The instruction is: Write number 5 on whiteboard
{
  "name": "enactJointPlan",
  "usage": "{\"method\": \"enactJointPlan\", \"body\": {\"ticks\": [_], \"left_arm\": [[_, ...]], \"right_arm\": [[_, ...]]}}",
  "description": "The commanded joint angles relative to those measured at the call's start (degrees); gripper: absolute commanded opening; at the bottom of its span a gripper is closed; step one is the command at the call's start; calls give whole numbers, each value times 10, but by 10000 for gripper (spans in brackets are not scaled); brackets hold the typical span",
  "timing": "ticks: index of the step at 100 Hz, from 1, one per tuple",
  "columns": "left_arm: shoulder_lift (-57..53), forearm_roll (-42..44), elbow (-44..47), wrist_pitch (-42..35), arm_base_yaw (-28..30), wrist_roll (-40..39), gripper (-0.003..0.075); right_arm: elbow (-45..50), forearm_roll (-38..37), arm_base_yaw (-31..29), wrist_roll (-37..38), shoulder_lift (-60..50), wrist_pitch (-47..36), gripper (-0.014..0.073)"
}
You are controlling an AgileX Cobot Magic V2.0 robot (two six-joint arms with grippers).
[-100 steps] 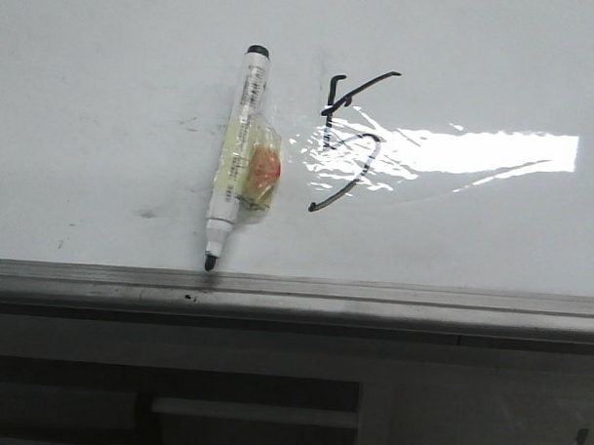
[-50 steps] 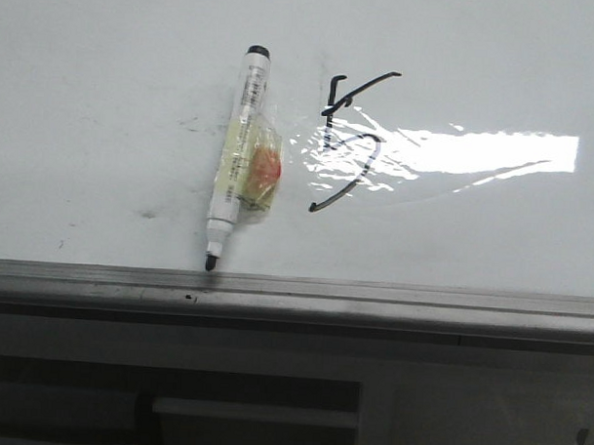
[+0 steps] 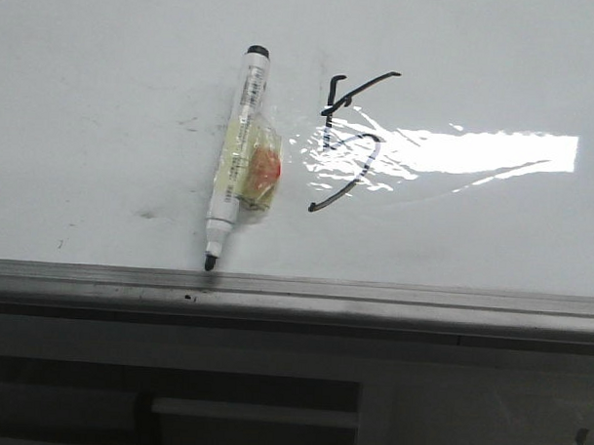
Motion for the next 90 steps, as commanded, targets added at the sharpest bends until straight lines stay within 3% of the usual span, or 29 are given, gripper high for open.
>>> {"method": "enactJointPlan", "body": {"ticks": [1, 68, 79, 84, 90], "left_arm": [[-14, -8, 15, -29, 2, -6, -20], [-14, -8, 15, -29, 2, -6, -20], [-14, -8, 15, -29, 2, -6, -20], [-14, -8, 15, -29, 2, -6, -20], [-14, -8, 15, -29, 2, -6, -20]], "right_arm": [[-11, -5, -1, 1, 5, -45, -64], [-11, -5, -1, 1, -2, -43, -64], [1, -76, -1, 1, -2, -45, -64], [18, -112, -4, 32, -2, -77, -64], [46, -142, -21, 137, -2, -121, -64]]}}
